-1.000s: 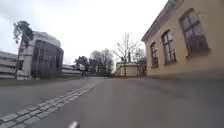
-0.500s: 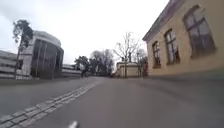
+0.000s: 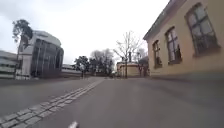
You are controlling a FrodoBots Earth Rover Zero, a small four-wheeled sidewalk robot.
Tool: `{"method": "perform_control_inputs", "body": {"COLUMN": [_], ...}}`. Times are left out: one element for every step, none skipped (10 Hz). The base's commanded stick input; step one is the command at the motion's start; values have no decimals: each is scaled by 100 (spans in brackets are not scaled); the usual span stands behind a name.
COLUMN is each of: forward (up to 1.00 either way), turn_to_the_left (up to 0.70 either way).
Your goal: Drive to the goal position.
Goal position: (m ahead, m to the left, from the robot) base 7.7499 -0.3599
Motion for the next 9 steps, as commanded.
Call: {"method": "perform_control_inputs", "body": {"forward": [70, 70, 70, 70, 70, 70, 70, 70, 70], "turn_to_the_left": [0, 0, 0, 0, 0, 0, 0, 0, 0]}}
